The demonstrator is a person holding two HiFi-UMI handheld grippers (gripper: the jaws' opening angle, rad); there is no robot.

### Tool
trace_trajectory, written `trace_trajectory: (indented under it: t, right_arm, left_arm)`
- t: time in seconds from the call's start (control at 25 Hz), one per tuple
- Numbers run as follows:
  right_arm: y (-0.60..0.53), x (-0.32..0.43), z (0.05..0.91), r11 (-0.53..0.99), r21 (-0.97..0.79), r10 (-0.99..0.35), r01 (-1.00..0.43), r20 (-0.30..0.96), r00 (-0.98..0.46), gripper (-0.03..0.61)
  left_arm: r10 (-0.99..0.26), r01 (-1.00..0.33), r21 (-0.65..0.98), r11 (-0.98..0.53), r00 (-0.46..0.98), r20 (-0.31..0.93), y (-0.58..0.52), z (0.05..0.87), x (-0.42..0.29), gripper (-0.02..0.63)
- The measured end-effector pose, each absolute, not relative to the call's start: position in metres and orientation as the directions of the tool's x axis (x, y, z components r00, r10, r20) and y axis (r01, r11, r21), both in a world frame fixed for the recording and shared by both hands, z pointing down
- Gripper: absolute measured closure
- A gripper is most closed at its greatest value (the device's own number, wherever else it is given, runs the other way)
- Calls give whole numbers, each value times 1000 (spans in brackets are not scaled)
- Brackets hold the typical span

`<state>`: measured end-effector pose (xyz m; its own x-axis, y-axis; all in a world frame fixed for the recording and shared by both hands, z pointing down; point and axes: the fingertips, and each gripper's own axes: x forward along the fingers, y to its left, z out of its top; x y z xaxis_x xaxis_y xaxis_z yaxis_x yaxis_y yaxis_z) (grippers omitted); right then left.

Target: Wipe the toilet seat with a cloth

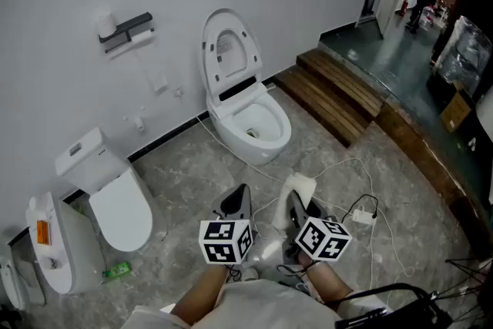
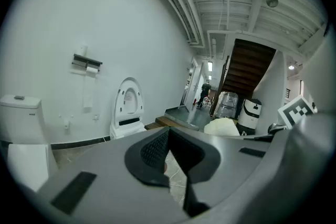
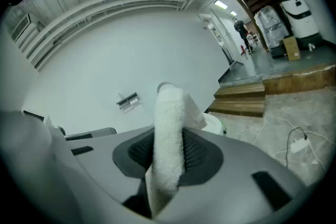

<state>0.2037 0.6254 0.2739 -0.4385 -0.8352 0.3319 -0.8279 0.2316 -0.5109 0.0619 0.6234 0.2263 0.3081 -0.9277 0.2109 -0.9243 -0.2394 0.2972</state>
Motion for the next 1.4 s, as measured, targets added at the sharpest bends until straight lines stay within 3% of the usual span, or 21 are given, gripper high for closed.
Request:
trace_trajectory:
  t: [0.68,1.4]
  right_arm:
    - [548,189,278,230,-501,-827,-835,352,-439,479]
    - [399,184,270,282,-525,-790,-803,349,-505,479]
  left_arm:
    - [-924,-923,331,-198,289,251,559,246,42,617]
    - [-939,-944,293,-151,230,257,418,232,46,618]
